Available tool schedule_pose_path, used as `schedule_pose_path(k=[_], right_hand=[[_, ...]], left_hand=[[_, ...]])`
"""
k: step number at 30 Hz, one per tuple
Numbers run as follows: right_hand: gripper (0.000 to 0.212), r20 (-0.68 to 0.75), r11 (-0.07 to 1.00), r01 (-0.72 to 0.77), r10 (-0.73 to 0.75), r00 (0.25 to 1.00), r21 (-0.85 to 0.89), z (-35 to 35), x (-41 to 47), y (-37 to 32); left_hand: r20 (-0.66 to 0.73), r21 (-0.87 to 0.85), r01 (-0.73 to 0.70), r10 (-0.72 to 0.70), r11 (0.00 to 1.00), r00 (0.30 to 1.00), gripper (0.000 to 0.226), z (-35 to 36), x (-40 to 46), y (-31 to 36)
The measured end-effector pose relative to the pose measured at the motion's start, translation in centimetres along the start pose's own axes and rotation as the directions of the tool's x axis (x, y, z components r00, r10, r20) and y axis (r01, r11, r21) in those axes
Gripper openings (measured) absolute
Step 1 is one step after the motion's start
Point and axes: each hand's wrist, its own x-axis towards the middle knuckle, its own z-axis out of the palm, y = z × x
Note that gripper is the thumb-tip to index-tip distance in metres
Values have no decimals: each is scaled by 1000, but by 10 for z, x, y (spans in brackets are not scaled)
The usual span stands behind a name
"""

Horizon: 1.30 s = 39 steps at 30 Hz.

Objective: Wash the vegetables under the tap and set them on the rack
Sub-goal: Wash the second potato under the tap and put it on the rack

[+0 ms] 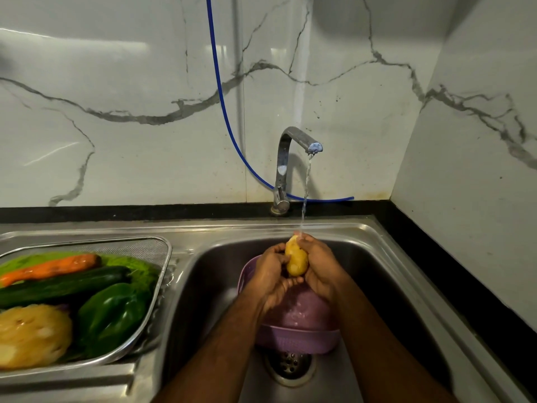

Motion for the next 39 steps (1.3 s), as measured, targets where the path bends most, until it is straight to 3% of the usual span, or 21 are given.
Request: schedule_pose_path(k=[5, 8, 12, 17, 20, 23, 29, 35, 39], right_hand=[[15, -50, 996, 19, -23, 999, -82, -2, -4, -5], [10, -151, 995, 24, -39, 988, -101, -7, -1, -5], [27, -248, 996, 16, 7, 969, 91, -11, 8, -2], [47, -150, 986, 3, 22, 988, 168, -11, 10, -3], [54, -95, 992, -15, 26, 995, 121, -11, 9, -4], [37, -58, 1000, 9, -10, 998, -24, -11, 7, -2], [16, 5, 943, 127, -132, 991, -307, -4, -2, 9], [12, 7, 960, 157, -160, 987, -232, -3, -2, 7], [18, 1, 971, 129, -132, 991, -201, 4, -8, 0]], left_hand=[[25, -31, -24, 25, 999, 999, 36, 3, 5, -5], [-60, -79, -55, 50, 995, 997, 43, 5, 10, -7], [-233, 46, -113, 121, 993, 965, 45, 1, 18, -15], [-245, 40, -149, 154, 988, 957, 21, -6, 18, -15], [-167, 119, -112, 131, 987, 977, 14, -6, 13, -14], [-74, 211, -59, 76, 976, 994, 27, -5, 9, -16], [-19, 75, -108, 109, 991, 994, 32, -2, 3, -6], [66, 52, -127, 123, 991, 990, 38, -5, 4, -8], [-17, 303, -247, 264, 920, 964, 35, -7, 11, -17]])
